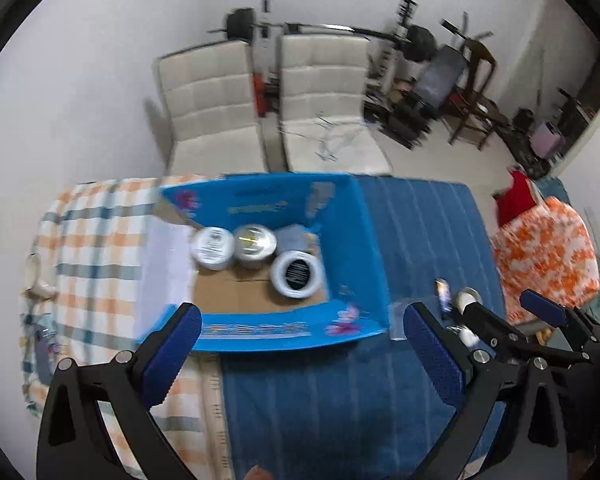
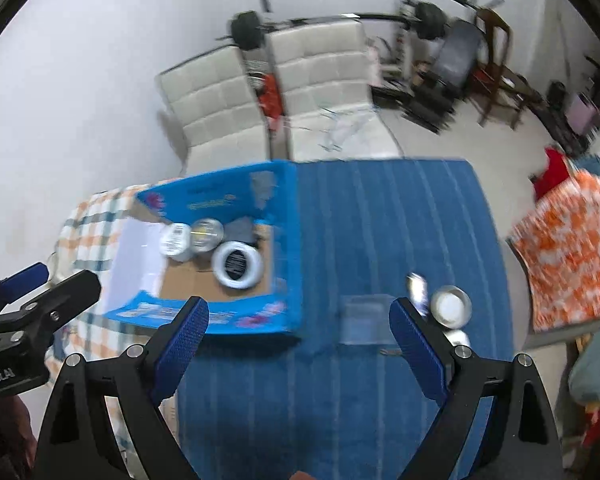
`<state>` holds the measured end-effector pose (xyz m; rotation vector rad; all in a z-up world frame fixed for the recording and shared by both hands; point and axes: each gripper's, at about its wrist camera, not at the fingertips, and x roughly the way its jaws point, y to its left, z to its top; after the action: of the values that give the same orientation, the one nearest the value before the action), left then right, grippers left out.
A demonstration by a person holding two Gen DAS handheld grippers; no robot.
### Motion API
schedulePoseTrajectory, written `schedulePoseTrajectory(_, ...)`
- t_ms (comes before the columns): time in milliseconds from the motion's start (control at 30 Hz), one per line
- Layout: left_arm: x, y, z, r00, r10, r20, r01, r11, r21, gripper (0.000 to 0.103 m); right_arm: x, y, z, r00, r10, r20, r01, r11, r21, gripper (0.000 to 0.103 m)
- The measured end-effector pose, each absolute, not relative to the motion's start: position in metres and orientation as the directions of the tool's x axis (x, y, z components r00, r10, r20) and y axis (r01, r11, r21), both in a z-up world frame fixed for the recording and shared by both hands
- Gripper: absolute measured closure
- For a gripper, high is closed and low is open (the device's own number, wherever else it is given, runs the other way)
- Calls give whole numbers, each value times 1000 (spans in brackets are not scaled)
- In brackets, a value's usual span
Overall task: Organize rigid objects
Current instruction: 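Grasp the clear plastic box with the left tool while the right tool grasps the silver lid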
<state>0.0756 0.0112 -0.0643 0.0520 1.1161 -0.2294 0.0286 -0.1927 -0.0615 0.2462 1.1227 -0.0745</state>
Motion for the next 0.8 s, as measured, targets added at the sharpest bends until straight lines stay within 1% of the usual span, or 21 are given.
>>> schedulePoseTrajectory(100,82,-31,-86,365,-203,-909,275,956,-102,0,24,-248,-84,390,-5,-921,296,948,120,9)
schedulePoseTrajectory(200,90,-74,-110,301,-234,-924,327,936,-130,0,26,-298,-111,338,-39,-940,389,915,102,9)
schedulePoseTrajectory(267,97,-102,-124,275,-253,-928,356,923,-146,0,30,-328,-132,297,-35,-954,433,896,102,9)
schedulePoseTrajectory(367,108,-137,-145,246,-234,-940,388,913,-125,0,39,-368,-174,241,-7,-971,488,865,114,9)
schedulePoseTrajectory(467,114,-160,-173,196,-214,-957,410,904,-118,0,48,-389,-209,193,23,-981,510,852,120,9)
schedulePoseTrajectory(567,113,-176,-206,128,-182,-975,404,907,-116,0,57,-397,-244,149,51,-988,497,860,119,11)
schedulePoseTrajectory(633,110,-183,-231,64,-158,-985,381,916,-123,0,57,-401,-258,126,58,-990,488,866,113,11)
schedulePoseTrajectory(800,105,-199,-274,-7,-93,-996,363,927,-89,0,46,-411,-275,104,77,-992,486,866,118,11)
